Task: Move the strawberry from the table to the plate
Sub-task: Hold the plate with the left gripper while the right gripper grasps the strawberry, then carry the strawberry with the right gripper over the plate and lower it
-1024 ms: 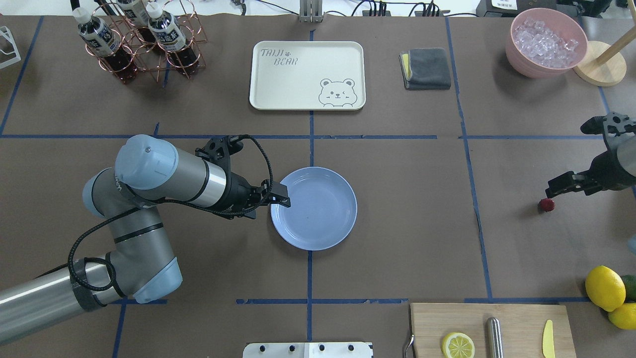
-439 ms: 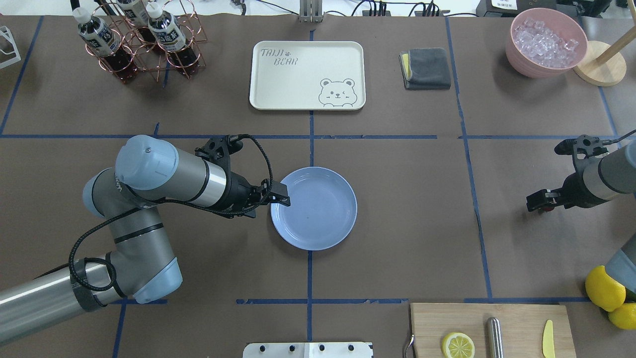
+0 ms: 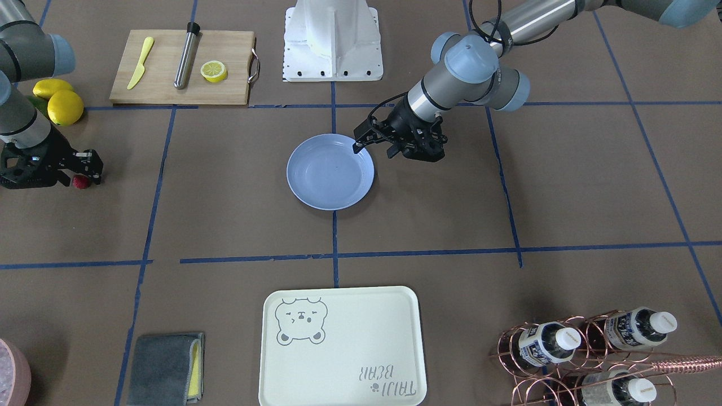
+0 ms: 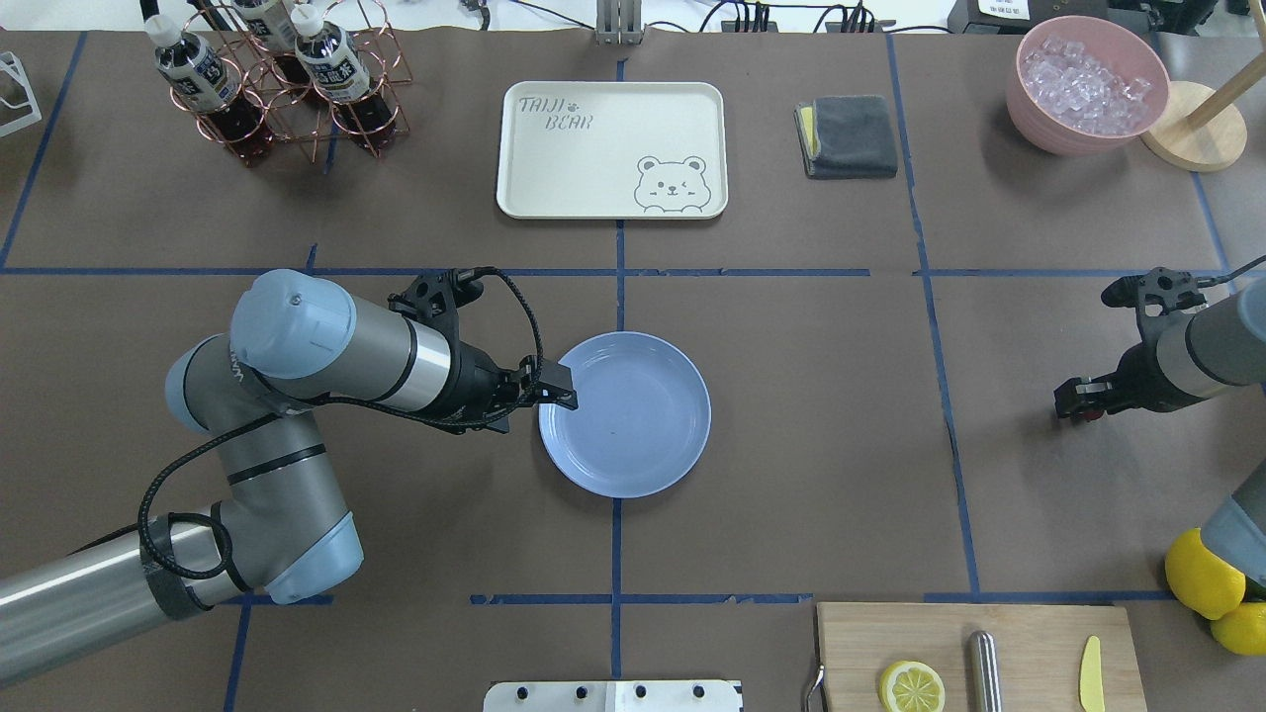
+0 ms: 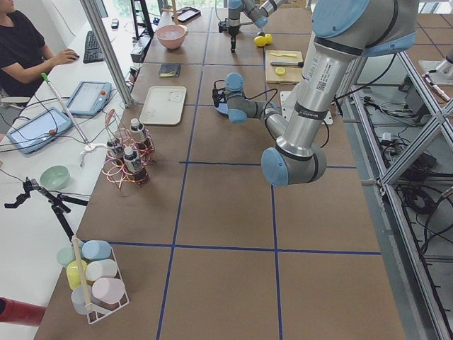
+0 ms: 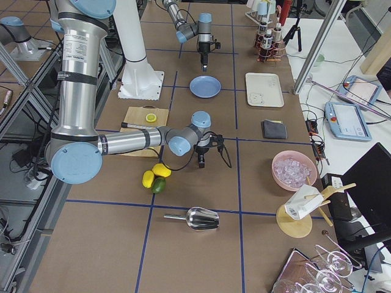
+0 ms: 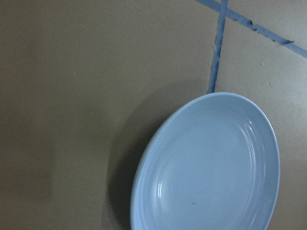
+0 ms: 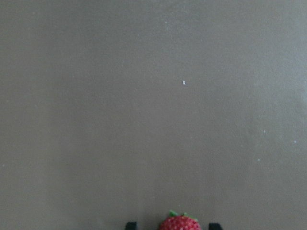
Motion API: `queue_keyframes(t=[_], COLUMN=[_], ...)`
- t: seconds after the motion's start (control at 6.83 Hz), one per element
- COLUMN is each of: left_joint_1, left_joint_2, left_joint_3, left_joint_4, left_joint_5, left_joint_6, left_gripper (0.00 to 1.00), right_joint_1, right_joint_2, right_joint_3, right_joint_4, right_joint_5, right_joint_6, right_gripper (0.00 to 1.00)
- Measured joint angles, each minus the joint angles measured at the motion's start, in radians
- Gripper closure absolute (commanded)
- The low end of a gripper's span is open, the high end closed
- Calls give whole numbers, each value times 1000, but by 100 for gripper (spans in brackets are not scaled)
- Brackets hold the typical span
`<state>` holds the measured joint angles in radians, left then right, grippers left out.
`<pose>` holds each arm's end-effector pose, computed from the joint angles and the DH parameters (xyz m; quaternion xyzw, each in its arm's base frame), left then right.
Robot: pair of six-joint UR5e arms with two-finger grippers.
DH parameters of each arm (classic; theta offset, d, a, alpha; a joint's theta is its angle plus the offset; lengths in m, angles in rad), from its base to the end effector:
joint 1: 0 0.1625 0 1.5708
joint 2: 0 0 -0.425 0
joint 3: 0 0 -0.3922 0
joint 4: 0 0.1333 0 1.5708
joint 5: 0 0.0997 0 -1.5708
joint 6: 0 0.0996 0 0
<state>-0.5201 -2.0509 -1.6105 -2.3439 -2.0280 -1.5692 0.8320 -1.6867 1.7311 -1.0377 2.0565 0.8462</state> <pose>0.5196 -0.4005 0.2733 -0.0235 0.6135 -0.0674 0.7865 -0.2552 -0.4091 0.5866 0.0299 -0.3587 -0.0184 0.9328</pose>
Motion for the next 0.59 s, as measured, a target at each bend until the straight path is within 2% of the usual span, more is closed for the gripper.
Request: queue_keyframes(t=[0.29,0.44,0.59], left_joint_1=[0,-1,-3], left_joint_2=[1,1,1], left_joint_3=[-1,-3,-10], left_joint_4=[0,0,0], left_joint_5=[0,0,0], left_joint_6=[0,0,0], left_gripper=[1,1,1], right_joint_1=[3,0,-26], right_joint_2=[-1,0,26], right_joint_3=[19,62,119], right_joint_4=[0,-3,-6], right_joint_5=[0,7,10], right_joint_6=[3,45,163], right_gripper=[100,100,100])
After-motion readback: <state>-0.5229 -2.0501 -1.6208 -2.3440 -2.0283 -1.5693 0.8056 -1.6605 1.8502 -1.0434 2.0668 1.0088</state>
